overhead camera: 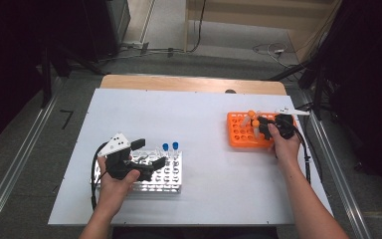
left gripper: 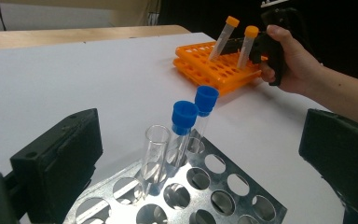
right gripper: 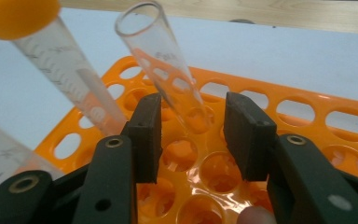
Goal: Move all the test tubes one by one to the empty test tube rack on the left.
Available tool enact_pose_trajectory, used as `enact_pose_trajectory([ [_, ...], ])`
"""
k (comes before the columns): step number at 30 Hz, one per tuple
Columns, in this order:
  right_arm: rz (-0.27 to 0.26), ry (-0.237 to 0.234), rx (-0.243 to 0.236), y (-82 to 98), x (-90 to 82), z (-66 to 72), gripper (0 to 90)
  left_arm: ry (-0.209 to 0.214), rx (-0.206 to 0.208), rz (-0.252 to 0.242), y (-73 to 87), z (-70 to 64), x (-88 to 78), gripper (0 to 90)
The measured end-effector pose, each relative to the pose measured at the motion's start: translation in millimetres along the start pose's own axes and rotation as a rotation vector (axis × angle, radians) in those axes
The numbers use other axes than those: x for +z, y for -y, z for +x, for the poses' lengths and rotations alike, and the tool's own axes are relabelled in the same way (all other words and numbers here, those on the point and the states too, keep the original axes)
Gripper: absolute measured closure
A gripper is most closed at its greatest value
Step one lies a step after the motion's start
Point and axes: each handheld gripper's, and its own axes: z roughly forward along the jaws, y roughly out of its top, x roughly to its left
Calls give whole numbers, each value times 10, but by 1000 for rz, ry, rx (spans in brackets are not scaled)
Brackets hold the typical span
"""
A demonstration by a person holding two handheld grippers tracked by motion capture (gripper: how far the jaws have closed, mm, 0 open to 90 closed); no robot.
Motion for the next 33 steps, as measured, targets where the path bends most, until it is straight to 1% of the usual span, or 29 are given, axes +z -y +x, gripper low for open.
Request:
enact_pose_trajectory([
  [3, -12, 30, 22, -3, 7, 0, 571, -1, -3, 1, 3, -2, 2, 0],
  [5, -18, 49, 14, -6, 15, 13, 578, -2, -2, 3, 6, 1, 3, 0],
  [8, -18, 63, 10, -6, 14, 18, 605, 0, -4, 5, 8, 0, 7, 0],
  [10, -26, 77, -8, -2, 14, 28, 630, -1, -4, 5, 10, -4, 13, 0],
  [12, -37, 79, -15, -6, 11, 35, 671, -2, -4, 9, 11, -8, 17, 0],
  [13, -50, 55, -11, -9, 8, 31, 729, 0, -4, 10, 11, -9, 19, 0],
  [14, -51, 51, -9, -9, 18, 36, 731, 1, -4, 8, 12, -10, 21, 0],
  [19, -54, 62, -15, -4, 29, 56, 733, -3, -4, 5, 11, -5, 11, 0],
  [22, -65, 70, -22, -6, 16, 66, 733, -5, -6, 2, 9, -2, 3, 0],
  [33, -138, 69, -24, -86, -166, 88, 734, -4, -1, 2, 2, -21, 5, 0],
])
